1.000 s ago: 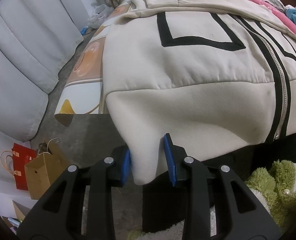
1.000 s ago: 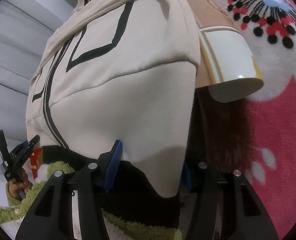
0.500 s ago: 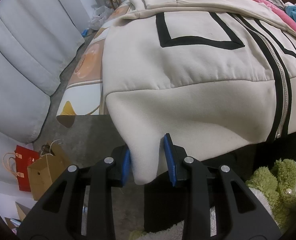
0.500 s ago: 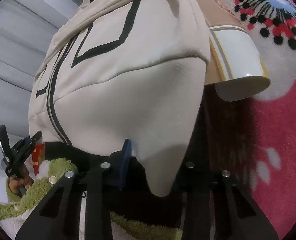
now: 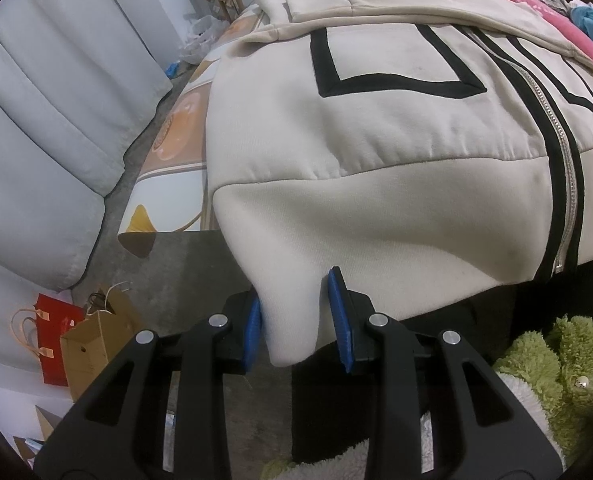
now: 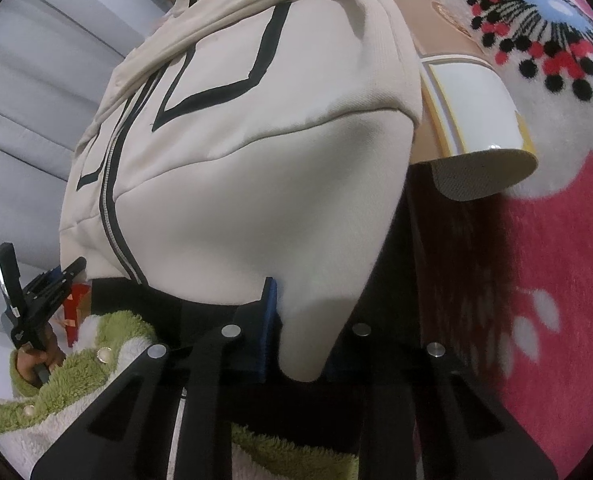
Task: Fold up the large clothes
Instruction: 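Lift the grasped hem with both tools and fold it over the jacket body, then lay the folded hem down on the jacket and open both tools, then press the folded jacket flat with both closed tools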
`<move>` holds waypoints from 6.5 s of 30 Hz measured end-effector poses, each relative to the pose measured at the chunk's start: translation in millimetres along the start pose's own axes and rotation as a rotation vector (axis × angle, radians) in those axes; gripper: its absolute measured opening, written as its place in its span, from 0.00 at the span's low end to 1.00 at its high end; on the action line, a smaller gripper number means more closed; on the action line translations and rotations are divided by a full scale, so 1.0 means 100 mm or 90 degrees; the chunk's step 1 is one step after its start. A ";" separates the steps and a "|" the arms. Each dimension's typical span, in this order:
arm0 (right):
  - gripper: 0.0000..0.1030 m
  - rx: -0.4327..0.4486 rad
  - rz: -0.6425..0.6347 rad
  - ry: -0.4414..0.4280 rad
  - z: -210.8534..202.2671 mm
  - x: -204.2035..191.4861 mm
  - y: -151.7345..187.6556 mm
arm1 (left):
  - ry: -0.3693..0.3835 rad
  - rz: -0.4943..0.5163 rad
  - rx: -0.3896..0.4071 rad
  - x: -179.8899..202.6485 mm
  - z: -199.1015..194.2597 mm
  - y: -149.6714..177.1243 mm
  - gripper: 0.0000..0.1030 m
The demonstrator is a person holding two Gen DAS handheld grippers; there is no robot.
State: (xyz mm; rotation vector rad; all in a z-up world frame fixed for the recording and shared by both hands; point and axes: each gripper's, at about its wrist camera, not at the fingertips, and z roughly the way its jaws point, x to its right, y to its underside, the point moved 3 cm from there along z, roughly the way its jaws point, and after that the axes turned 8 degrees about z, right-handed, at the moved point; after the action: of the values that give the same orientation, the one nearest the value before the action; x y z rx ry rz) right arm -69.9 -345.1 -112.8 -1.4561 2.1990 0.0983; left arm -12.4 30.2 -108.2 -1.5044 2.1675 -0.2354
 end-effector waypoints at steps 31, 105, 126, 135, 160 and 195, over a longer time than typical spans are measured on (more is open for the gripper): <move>0.06 0.090 0.095 -0.278 -0.81 -0.36 -0.69 | 0.424 -0.305 0.185 -0.85 -0.25 -0.65 0.07; 0.55 0.188 -0.184 0.042 -0.18 -1.11 -1.17 | 0.328 -0.051 0.218 0.05 -0.38 -1.20 0.52; 0.04 0.259 -0.203 0.082 -0.14 -1.33 -1.19 | 0.149 0.075 0.339 0.65 -0.58 -1.45 0.05; 0.04 0.274 -0.236 0.177 0.19 -1.29 -1.20 | 0.127 0.076 0.281 0.79 -0.10 -1.44 0.04; 0.03 0.222 -0.190 0.072 0.26 -1.14 -1.22 | 0.058 -0.078 0.229 -0.33 0.06 -1.00 0.06; 0.19 0.307 -0.019 0.153 -0.31 -0.49 -1.51 | 0.049 -0.176 0.231 -0.55 0.13 -1.16 0.45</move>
State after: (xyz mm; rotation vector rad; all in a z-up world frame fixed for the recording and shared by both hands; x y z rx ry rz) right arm 66.4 -378.0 -32.6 -1.2714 2.1756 -0.6037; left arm 105.7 38.5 -56.7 -1.5907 1.8396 -0.7482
